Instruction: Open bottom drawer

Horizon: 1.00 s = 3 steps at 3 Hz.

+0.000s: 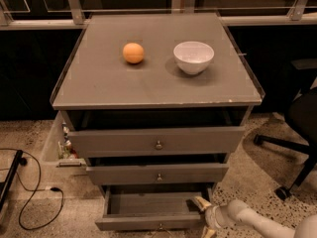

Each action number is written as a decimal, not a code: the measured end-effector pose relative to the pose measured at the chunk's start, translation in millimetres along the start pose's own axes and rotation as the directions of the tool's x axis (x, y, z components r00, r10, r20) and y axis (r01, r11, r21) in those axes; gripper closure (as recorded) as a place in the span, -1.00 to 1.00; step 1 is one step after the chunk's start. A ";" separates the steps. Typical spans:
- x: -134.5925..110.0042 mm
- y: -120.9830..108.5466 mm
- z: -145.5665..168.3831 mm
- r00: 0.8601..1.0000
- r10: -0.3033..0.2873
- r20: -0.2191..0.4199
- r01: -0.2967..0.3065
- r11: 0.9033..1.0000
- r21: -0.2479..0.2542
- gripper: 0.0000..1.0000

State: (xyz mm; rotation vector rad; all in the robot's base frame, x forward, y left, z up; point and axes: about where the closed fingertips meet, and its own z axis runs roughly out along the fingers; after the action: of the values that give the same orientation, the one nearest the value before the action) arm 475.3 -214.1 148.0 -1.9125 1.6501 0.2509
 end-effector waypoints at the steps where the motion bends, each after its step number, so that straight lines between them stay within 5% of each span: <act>1: 8.3 24.8 -8.5 1.000 0.000 0.007 0.000 1.000 -0.028 -0.62; 2: 11.8 50.8 -18.2 1.000 0.007 0.027 -0.006 0.999 -0.040 -0.16; 3: 8.5 48.0 -23.6 1.000 0.007 0.027 -0.006 0.999 -0.040 0.31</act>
Offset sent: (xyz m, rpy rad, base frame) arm -0.1248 -0.0763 -0.0119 0.0538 0.0539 0.0002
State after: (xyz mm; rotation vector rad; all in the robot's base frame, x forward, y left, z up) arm 426.1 -236.6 147.8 -1.9247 1.6447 0.3131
